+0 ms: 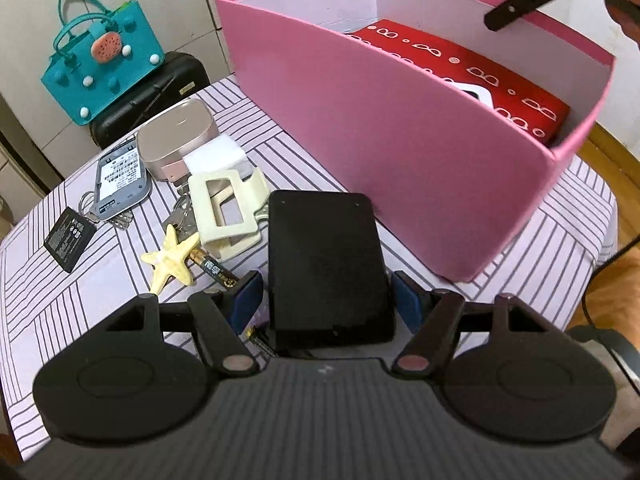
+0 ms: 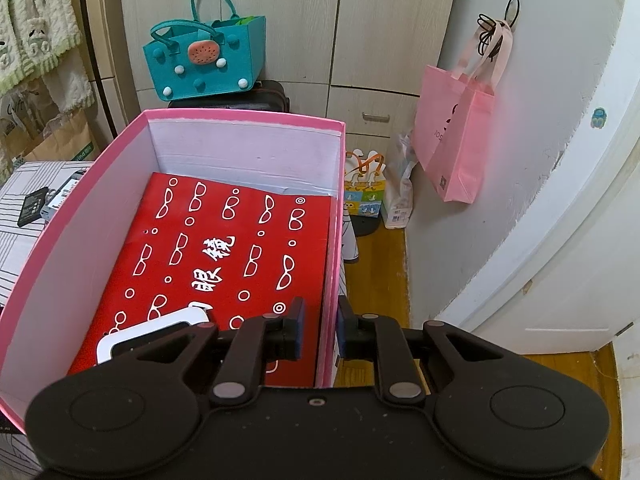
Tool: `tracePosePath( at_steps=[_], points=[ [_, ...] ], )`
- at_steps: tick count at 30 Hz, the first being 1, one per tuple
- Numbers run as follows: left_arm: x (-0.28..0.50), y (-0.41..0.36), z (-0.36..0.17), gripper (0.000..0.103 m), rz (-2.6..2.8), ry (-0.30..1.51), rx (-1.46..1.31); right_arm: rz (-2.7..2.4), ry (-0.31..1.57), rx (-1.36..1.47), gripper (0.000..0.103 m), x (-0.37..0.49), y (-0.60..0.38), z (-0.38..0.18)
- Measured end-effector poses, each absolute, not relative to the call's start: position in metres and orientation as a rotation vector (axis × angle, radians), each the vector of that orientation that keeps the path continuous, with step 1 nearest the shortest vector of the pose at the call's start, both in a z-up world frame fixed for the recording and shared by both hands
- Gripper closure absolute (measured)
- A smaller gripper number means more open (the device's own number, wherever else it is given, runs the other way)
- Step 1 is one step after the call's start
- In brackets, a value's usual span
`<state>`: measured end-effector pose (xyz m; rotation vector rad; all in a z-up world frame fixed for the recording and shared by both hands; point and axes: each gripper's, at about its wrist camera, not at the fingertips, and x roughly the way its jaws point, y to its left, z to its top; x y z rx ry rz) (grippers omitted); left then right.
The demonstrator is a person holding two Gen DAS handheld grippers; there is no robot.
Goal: Organize rigid objects
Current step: 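Grasp the black power bank with the left tool, then carry the black power bank into the pink box and release it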
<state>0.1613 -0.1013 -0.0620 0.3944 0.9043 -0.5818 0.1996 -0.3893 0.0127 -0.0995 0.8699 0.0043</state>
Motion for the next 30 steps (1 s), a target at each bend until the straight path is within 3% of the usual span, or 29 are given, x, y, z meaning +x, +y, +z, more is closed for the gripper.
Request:
tracePosePath(
  at_steps=[4,5,7,9,30],
  points=[
    [0.168,-0.1,-0.063,0.034,-0.58,0.923,0.367,0.004,0.871,-0.1,0.081,0.201,-0.389,0.013],
    [0.169,-0.099,-0.062,0.041,-0.578,0.925,0.362,0.003,0.869,-0.1,0.081,0.201,-0.39,0.013],
    [0.17,-0.099,-0.061,0.042,-0.583,0.924,0.374,-0.001,0.857,-0.112,0.085,0.201,-0.389,0.013],
    [0.172,-0.098,-0.06,0.042,-0.586,0.931,0.362,-0.012,0.844,-0.142,0.096,0.2,-0.388,0.013],
    [0.177,-0.062,0.001,0.042,-0.561,0.907,0.291,0.019,0.86,-0.091,0.097,0.206,-0.402,0.014]
  ],
)
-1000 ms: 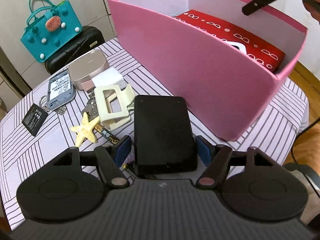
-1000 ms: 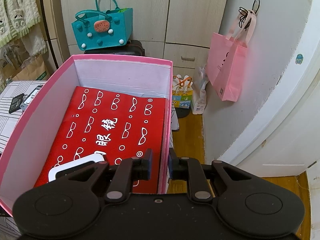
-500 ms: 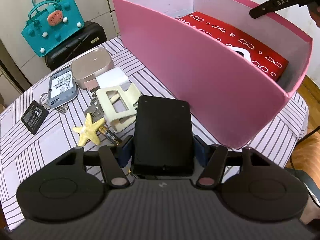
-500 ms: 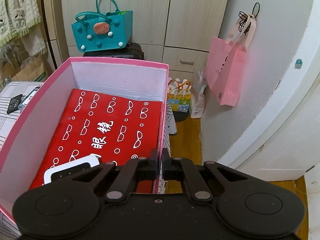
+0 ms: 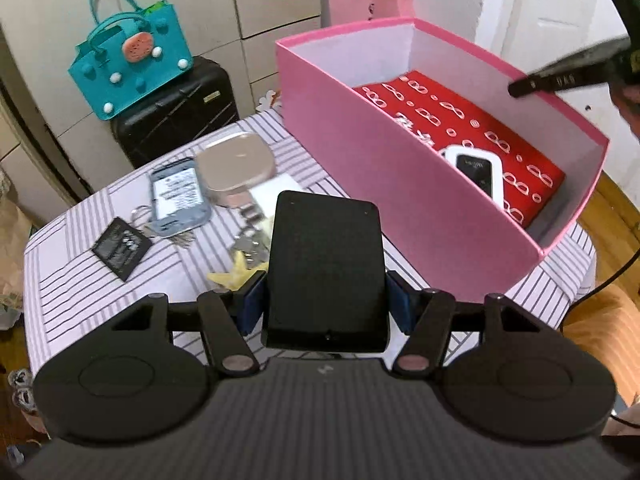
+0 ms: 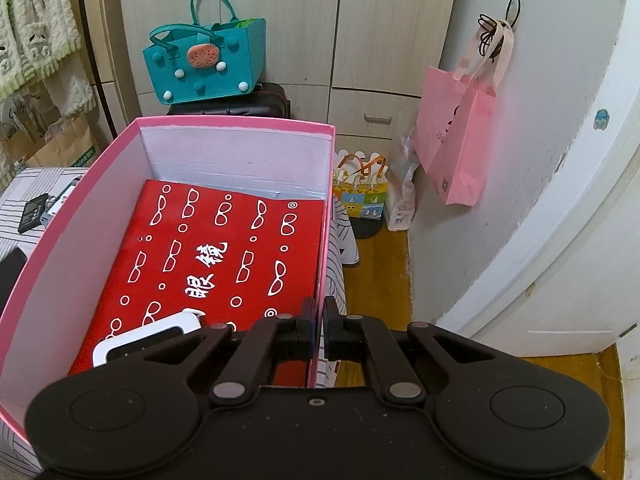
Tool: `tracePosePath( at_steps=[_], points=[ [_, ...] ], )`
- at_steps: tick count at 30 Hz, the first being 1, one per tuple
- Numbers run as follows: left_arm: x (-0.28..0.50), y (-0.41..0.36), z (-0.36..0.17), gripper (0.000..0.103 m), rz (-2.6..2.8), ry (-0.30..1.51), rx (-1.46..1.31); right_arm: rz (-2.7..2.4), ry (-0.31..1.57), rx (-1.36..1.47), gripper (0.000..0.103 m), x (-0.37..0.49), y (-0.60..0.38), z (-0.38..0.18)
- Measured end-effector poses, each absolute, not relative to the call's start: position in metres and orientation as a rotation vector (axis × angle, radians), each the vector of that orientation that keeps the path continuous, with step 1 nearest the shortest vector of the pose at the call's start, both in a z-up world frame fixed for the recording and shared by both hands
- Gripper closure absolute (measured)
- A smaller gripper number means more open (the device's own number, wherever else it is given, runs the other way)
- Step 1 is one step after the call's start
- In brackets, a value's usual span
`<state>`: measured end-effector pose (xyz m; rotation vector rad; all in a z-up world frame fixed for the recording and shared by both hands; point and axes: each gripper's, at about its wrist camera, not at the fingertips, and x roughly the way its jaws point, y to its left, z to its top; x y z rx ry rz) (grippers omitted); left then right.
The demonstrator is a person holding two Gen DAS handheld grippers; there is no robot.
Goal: Organize rigid objects
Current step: 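Carry the black power bank into the pink box and release it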
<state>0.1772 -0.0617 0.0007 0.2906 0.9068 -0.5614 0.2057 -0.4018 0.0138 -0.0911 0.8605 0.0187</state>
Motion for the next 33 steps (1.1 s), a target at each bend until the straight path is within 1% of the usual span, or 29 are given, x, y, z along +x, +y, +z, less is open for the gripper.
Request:
tracePosePath(
  at_steps=[5,8,14,17,21,28,30,33],
  points=[
    [0.18,-0.053,0.029,0.042,-0.558,0.886,0.268,0.022,0.86,-0.094,0.097,0.205,-0.401,0.013],
    [0.181,-0.059,0.05,0.042,-0.564,0.844,0.261,0.021,0.858,-0.101,0.097,0.205,-0.399,0.012],
    [0.196,-0.111,0.08,0.042,-0.677,0.773,0.26,0.009,0.869,-0.114,0.096,0.206,-0.396,0.008],
    [0.206,-0.14,0.084,0.042,-0.725,0.777,0.272,0.011,0.88,-0.119,0.096,0.208,-0.395,0.01],
    [0.224,-0.176,0.078,0.042,-0.767,0.807,0.292,0.015,0.892,-0.12,0.096,0.211,-0.396,0.01],
    [0.251,-0.211,0.042,0.042,-0.775,0.933,0.31,0.041,0.94,-0.125,0.096,0.217,-0.398,0.011],
    [0.259,-0.217,0.033,0.042,-0.761,0.976,0.304,0.061,0.971,-0.146,0.093,0.222,-0.397,0.012],
    [0.264,-0.222,0.026,0.041,-0.734,0.986,0.313,0.093,1.026,-0.173,0.087,0.231,-0.395,0.014]
  ],
)
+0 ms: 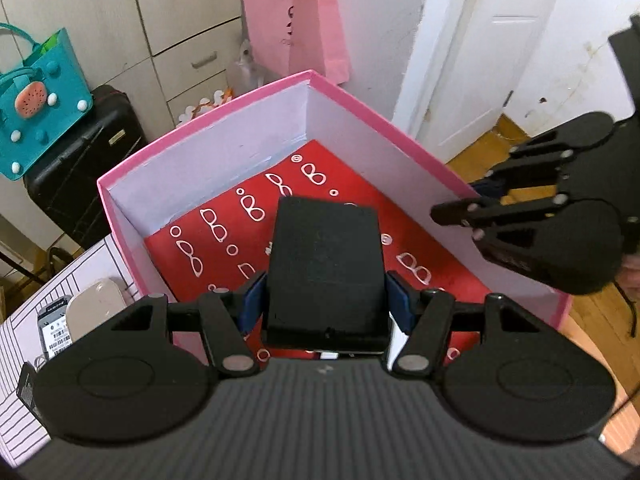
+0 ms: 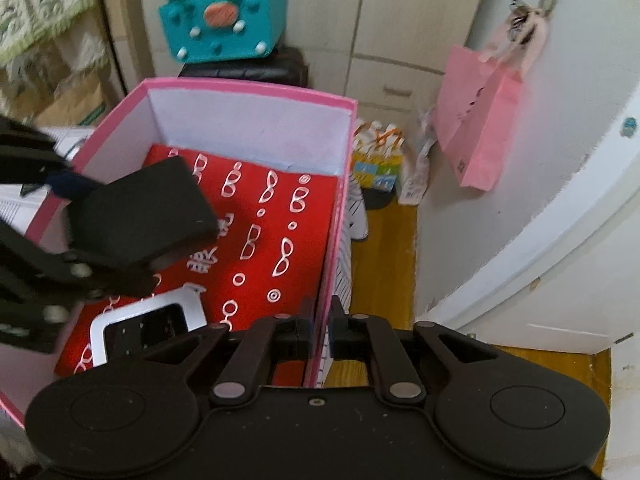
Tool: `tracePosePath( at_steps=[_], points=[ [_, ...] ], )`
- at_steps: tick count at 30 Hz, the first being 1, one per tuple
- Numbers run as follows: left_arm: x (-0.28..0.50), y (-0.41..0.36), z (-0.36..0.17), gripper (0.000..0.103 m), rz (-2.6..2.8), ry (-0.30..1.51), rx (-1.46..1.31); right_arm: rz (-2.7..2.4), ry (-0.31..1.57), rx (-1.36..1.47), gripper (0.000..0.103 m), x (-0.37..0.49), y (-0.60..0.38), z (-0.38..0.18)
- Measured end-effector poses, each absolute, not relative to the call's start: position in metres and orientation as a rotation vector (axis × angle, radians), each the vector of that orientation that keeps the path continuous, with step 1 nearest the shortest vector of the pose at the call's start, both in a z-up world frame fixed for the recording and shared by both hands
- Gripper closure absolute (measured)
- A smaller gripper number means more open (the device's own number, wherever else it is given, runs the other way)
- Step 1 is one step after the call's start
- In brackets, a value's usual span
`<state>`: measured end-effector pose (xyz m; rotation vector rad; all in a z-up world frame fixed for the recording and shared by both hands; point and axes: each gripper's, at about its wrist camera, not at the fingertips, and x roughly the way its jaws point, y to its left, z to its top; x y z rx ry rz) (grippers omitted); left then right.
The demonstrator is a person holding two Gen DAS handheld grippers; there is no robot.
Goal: Organize rigid objects
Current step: 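Carry the black power bank into the pink box and release it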
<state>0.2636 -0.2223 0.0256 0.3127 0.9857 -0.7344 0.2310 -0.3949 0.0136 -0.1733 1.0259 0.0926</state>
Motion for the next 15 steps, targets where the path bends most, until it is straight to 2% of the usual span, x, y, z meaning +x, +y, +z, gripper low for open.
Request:
tracePosePath(
  at_steps=[2,8,15],
  points=[
    [0.265,-0.222,0.024,0.042,-0.723,0.984,0.319,0.127,1.068,-0.21,0.082,0.237,-0.392,0.015],
    [0.256,-0.21,0.033,0.041,-0.731,0.959,0.316,0.164,1.123,-0.205,0.082,0.25,-0.394,0.019],
    [0.232,-0.162,0.06,0.041,-0.722,0.906,0.266,0.183,1.131,-0.251,0.091,0.253,-0.395,0.02]
  ],
)
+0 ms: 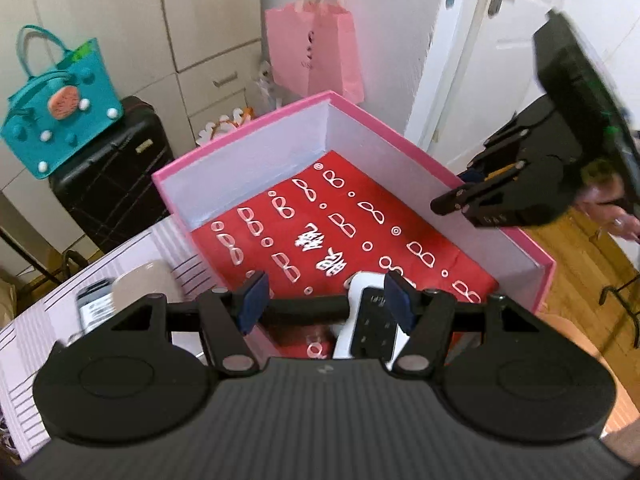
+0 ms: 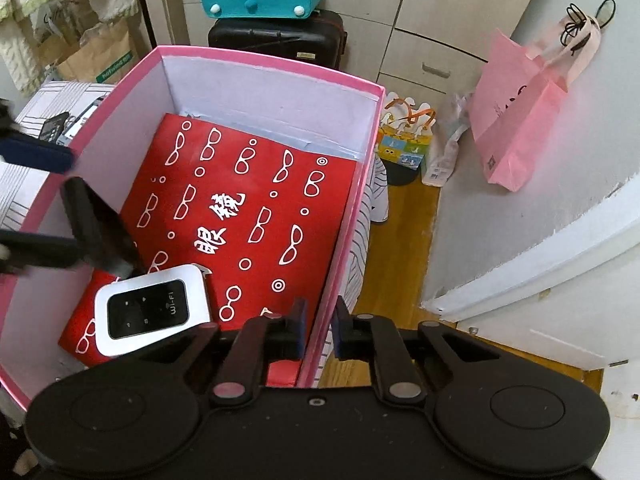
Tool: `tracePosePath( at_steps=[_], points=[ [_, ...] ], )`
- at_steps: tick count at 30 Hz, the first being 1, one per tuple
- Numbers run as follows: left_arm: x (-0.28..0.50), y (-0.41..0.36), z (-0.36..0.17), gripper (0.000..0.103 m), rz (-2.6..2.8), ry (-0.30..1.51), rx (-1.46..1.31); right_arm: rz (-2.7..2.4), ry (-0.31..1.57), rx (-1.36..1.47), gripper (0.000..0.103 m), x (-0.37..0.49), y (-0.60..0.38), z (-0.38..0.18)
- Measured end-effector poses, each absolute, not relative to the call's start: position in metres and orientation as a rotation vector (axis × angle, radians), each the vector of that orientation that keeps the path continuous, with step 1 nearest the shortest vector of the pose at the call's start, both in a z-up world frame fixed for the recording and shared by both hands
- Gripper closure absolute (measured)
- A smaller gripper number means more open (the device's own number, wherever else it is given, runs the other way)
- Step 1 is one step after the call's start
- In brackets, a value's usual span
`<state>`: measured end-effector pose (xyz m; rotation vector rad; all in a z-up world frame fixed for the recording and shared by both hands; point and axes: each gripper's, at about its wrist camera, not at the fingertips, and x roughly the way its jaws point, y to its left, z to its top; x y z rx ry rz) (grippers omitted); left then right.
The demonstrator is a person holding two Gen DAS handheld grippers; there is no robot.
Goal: Organize rigid objects
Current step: 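Carry the black power bank into the pink box and release it, then move the left tool to the purple starfish and grasp it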
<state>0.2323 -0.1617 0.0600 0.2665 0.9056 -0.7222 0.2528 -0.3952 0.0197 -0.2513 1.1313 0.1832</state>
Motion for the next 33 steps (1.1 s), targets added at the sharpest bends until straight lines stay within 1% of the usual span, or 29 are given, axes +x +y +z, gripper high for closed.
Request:
tracePosePath(
  at_steps=[4,8,12,17,25,33],
  points=[
    [0.217,-0.125,0.067,0.041,-0.692,0.881,0.255,0.198,1.147,-0.25,0.093,0.257,-0.399,0.02],
    [0.2,-0.088,0.063,0.041,-0.616,0.869,0.259,0.204,1.158,-0.239,0.093,0.259,-0.401,0.02],
    [0.191,-0.06,0.043,0.039,-0.55,0.881,0.263,0.204,1.162,-0.237,0.093,0.259,-0.399,0.02],
    [0.18,-0.037,0.009,0.039,-0.534,0.939,0.272,0.201,1.16,-0.239,0.093,0.259,-0.399,0.02],
    [0.175,-0.023,-0.029,0.038,-0.49,0.95,0.287,0.194,1.147,-0.233,0.093,0.258,-0.4,0.019],
    [0.184,-0.046,-0.047,0.038,-0.553,0.957,0.293,0.182,1.147,-0.242,0.092,0.256,-0.398,0.016]
  ],
)
